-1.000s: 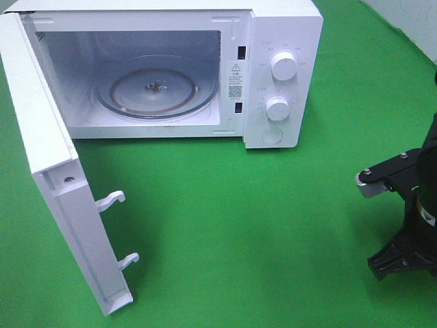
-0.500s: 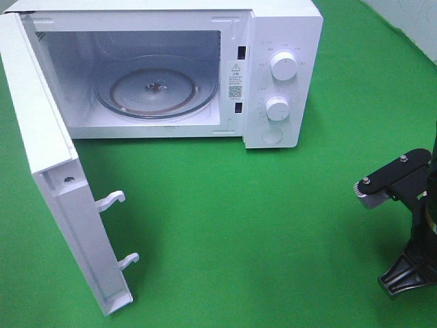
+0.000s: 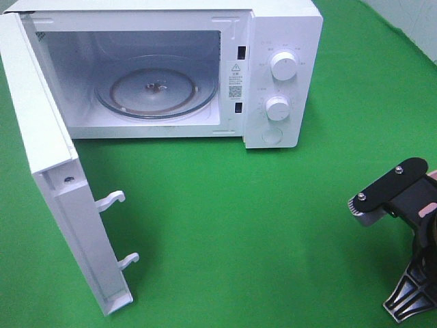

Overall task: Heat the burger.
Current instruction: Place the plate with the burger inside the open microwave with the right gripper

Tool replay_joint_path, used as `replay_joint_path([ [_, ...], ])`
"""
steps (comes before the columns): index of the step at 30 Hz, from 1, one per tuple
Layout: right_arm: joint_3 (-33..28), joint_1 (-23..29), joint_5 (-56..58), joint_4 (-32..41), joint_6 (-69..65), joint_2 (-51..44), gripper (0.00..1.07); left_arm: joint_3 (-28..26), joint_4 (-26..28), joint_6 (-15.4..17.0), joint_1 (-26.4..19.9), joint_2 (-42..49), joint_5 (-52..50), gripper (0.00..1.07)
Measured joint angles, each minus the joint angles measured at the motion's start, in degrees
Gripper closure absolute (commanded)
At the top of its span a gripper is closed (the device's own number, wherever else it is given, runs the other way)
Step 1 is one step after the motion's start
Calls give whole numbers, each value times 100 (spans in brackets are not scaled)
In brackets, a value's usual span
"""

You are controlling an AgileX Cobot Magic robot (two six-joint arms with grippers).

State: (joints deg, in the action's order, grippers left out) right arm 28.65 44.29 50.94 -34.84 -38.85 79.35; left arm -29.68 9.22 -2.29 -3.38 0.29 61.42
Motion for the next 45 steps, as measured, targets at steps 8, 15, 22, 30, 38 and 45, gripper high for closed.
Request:
replay_joint_path([
  [8, -6, 613, 0, 17, 0, -69, 107, 0, 0, 0, 0, 0, 0, 7],
  [15, -6, 945, 0, 11, 0, -69, 107, 0, 0, 0, 0, 0, 0, 7],
  [22, -6, 1409, 0, -29, 0, -69, 107, 0, 0, 0, 0, 0, 0, 7],
  [30, -6, 1725, 0, -57, -6, -69, 107, 0, 0, 0, 0, 0, 0, 7],
  [38, -6, 2068, 0, -321, 407, -69, 107, 0, 0, 0, 0, 0, 0, 7],
  [45, -6, 2068, 0, -516, 447, -69, 107, 0, 0, 0, 0, 0, 0, 7],
])
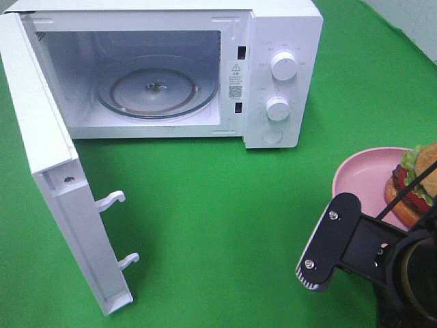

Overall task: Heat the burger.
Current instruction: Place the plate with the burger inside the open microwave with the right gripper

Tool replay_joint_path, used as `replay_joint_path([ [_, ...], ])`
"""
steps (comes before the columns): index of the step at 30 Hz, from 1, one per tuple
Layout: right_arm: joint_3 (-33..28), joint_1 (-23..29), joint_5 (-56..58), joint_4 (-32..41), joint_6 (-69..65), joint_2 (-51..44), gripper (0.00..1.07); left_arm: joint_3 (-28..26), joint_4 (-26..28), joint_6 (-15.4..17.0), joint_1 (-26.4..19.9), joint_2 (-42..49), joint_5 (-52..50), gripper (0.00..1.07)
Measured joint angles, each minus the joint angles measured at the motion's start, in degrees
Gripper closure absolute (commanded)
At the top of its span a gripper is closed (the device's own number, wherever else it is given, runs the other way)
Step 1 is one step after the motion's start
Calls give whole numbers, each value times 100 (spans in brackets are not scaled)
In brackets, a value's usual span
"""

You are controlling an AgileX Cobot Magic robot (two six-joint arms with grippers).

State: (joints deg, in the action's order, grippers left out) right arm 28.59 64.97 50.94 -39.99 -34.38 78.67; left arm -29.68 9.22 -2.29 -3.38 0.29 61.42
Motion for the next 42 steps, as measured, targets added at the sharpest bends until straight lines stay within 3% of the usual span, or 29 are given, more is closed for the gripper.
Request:
replay_joint_path([
  [42, -6, 0, -1163, -1192, 1793, 0, 106, 0, 0, -6, 0, 0, 0, 7],
])
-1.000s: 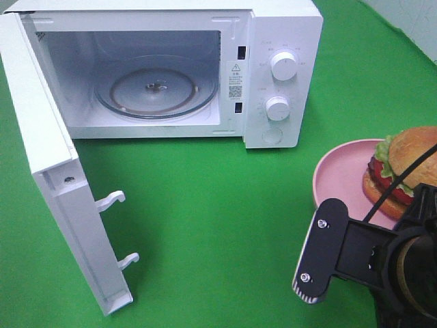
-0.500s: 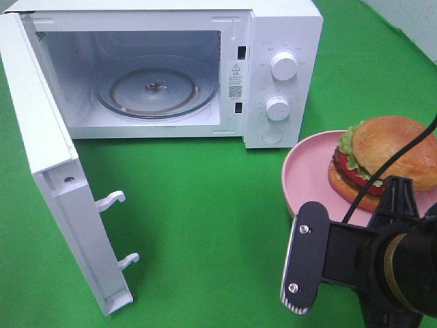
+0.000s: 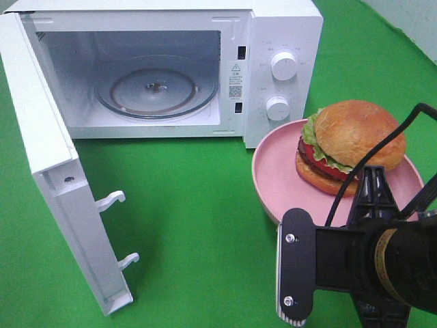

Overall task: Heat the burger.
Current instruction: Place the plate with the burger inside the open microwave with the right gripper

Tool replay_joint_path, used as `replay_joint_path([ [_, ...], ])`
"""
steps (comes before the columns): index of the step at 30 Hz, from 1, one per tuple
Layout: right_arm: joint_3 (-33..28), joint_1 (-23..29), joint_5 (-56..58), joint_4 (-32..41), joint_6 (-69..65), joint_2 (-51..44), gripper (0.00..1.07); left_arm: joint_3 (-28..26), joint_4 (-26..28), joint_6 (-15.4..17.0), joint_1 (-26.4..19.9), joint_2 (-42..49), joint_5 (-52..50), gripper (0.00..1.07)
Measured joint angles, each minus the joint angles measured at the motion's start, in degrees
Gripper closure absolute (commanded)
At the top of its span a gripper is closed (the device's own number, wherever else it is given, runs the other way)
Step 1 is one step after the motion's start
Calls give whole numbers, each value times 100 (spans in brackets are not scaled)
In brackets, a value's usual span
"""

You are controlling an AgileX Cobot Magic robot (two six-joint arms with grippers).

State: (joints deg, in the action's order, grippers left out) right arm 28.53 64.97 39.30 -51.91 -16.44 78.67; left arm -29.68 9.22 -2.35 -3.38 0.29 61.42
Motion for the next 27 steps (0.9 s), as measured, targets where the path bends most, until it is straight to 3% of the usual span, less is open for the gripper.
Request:
replay_joint_path([
  [22, -11, 0, -1043, -46, 2126, 0, 107, 0, 0, 0, 0, 0, 0, 7],
  [27, -23, -252, -1415, -46, 2561, 6, 107, 0, 0, 0, 0, 0, 0, 7],
])
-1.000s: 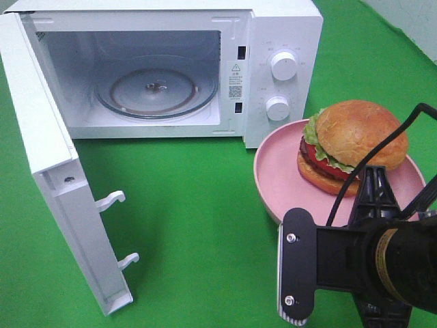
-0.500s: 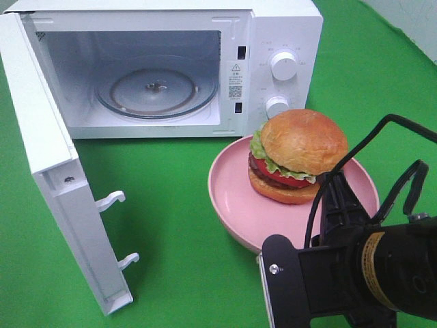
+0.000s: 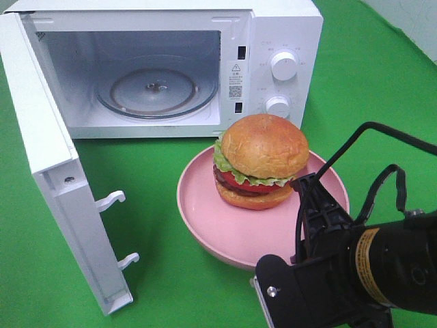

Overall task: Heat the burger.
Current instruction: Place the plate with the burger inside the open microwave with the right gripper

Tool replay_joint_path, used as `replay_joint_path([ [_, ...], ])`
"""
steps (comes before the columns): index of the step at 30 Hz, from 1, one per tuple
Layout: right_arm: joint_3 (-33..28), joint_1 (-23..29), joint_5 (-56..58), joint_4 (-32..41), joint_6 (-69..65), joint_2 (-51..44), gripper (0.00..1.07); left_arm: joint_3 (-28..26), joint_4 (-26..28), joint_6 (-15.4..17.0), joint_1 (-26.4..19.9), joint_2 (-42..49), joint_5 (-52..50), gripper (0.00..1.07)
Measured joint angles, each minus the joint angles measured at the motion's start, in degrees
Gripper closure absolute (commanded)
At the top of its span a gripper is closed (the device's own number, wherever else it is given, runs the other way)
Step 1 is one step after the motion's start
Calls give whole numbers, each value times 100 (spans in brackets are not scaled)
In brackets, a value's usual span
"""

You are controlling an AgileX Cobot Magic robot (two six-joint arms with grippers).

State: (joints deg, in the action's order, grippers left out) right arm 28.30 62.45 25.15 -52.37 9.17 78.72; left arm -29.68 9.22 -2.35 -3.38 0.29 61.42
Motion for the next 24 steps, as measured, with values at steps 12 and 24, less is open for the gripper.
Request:
replay_joint_path([
  [12, 0, -917, -911, 470, 1833, 0, 107, 0, 0, 0, 0, 0, 0, 7],
  [24, 0, -1409, -1243, 1713, 3827, 0, 107, 0, 0, 0, 0, 0, 0, 7],
])
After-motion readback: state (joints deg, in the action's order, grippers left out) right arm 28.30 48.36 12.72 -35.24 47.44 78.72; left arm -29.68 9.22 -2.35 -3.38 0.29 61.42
